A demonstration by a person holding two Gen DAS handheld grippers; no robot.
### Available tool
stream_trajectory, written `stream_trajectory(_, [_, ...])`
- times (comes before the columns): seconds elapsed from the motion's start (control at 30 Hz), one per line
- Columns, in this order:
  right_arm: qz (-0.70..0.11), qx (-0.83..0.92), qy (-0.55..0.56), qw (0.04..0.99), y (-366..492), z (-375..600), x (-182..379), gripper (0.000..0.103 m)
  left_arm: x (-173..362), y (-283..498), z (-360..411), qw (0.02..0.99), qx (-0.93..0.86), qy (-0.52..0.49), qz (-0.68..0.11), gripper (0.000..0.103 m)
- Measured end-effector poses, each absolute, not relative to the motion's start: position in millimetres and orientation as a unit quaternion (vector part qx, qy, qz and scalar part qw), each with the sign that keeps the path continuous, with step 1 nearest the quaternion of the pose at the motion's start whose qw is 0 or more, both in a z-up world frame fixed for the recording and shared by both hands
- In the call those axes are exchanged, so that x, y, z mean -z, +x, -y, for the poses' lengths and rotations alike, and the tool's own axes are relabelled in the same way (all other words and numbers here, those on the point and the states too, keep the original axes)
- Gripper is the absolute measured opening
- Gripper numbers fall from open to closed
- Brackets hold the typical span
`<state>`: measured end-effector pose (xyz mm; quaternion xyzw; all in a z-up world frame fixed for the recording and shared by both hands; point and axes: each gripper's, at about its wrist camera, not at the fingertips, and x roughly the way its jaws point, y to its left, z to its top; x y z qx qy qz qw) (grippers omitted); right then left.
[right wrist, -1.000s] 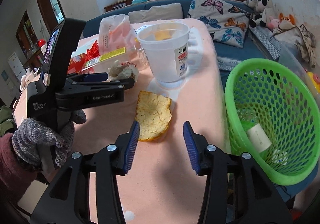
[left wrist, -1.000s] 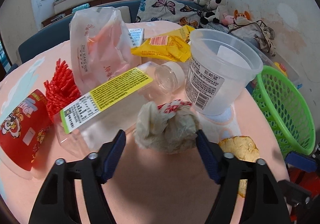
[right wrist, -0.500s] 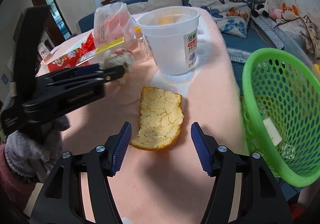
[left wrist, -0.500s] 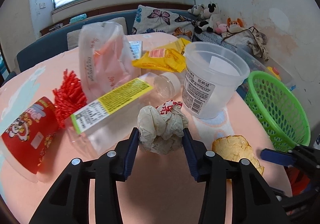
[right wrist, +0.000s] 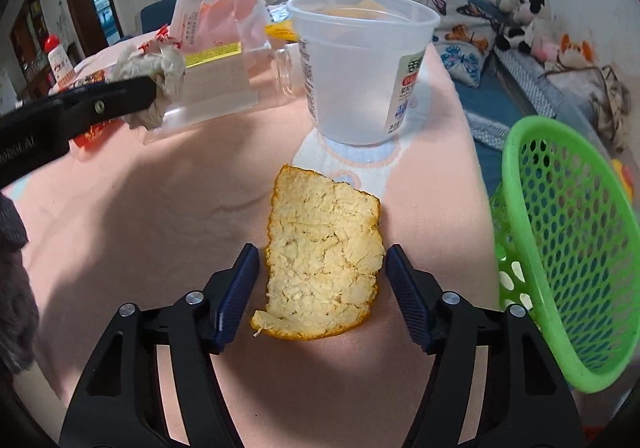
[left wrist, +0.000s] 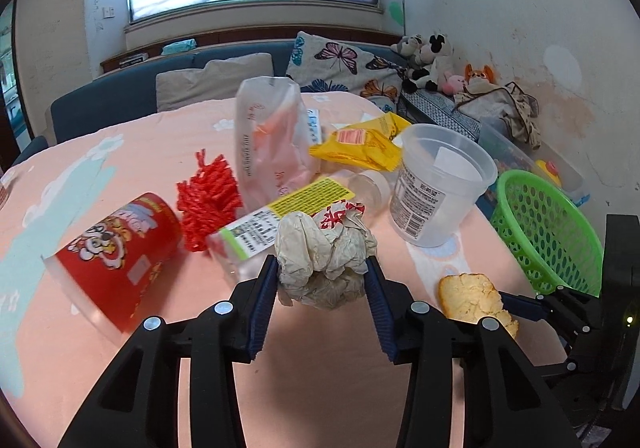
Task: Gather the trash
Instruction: 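Grasp the bread slice with the right gripper while the left gripper grasps the crumpled tissue, then carry the bread and tissue over the green basket and release both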
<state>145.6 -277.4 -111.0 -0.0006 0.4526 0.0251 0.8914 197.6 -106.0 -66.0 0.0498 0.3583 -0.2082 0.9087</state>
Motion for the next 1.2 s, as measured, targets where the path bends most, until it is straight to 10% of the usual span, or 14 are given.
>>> stream_trajectory(0.37, [-0.435, -0.041, 0.02, 0.899, 128.0, 289.0, 101.7, 0.044, 48.9, 181.6, 106.7, 0.913, 0.219, 0.051, -0.34, 0.043])
stream_trajectory(1.2, [-0.382, 0.073, 0.084, 0.917, 71.3, 429.1, 66.1, 0.043, 15.1, 144.0, 219.4, 0.892, 0.313, 0.087, -0.316, 0.043])
